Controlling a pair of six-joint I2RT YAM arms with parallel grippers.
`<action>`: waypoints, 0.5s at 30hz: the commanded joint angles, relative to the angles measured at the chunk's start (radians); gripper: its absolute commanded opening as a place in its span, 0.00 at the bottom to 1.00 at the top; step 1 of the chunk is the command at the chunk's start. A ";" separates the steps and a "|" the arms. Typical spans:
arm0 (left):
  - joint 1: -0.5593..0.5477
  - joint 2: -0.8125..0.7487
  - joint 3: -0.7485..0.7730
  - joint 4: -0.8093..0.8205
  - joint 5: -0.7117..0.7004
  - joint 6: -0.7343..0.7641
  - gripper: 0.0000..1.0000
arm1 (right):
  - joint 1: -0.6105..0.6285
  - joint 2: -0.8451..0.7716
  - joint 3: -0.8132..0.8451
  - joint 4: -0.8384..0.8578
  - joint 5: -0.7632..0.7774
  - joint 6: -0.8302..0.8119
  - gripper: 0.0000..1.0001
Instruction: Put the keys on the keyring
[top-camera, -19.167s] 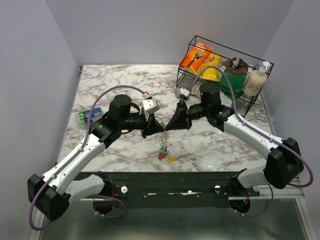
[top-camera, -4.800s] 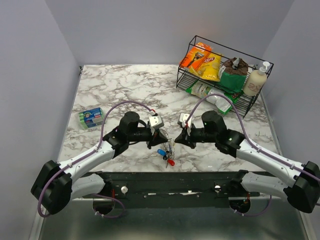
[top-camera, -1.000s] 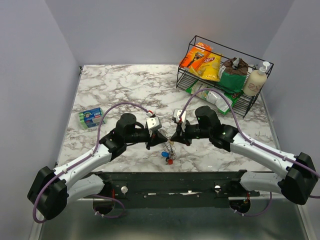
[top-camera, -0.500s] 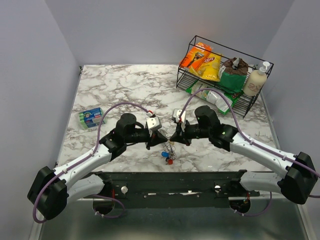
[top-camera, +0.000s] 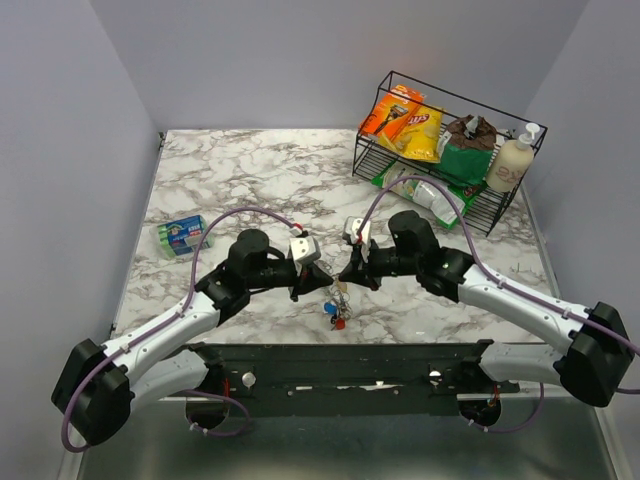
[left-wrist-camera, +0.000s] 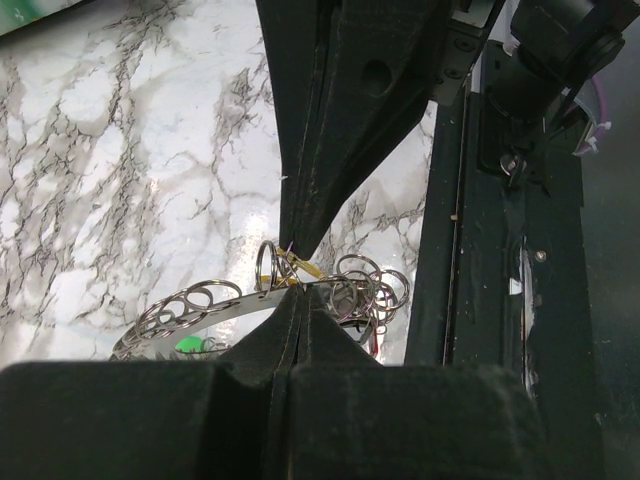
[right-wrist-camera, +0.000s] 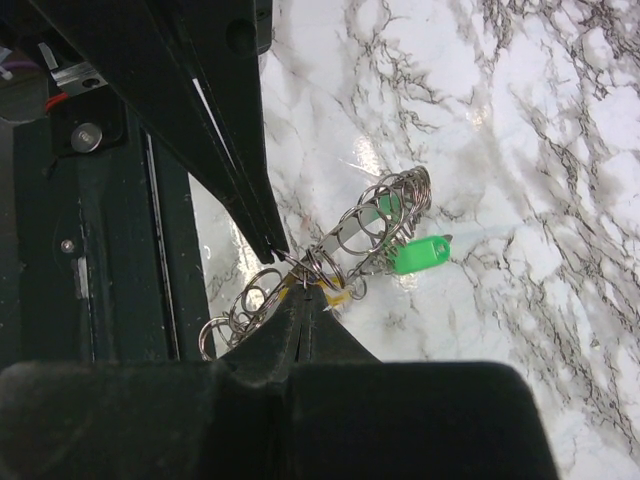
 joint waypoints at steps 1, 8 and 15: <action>-0.013 -0.033 -0.004 0.055 0.025 -0.022 0.00 | -0.011 0.023 -0.012 0.060 0.012 0.009 0.01; -0.012 -0.048 -0.009 0.067 0.030 -0.028 0.00 | -0.018 0.038 -0.029 0.075 0.005 0.014 0.01; -0.012 -0.066 -0.012 0.073 0.035 -0.027 0.00 | -0.027 0.041 -0.043 0.088 -0.008 0.018 0.01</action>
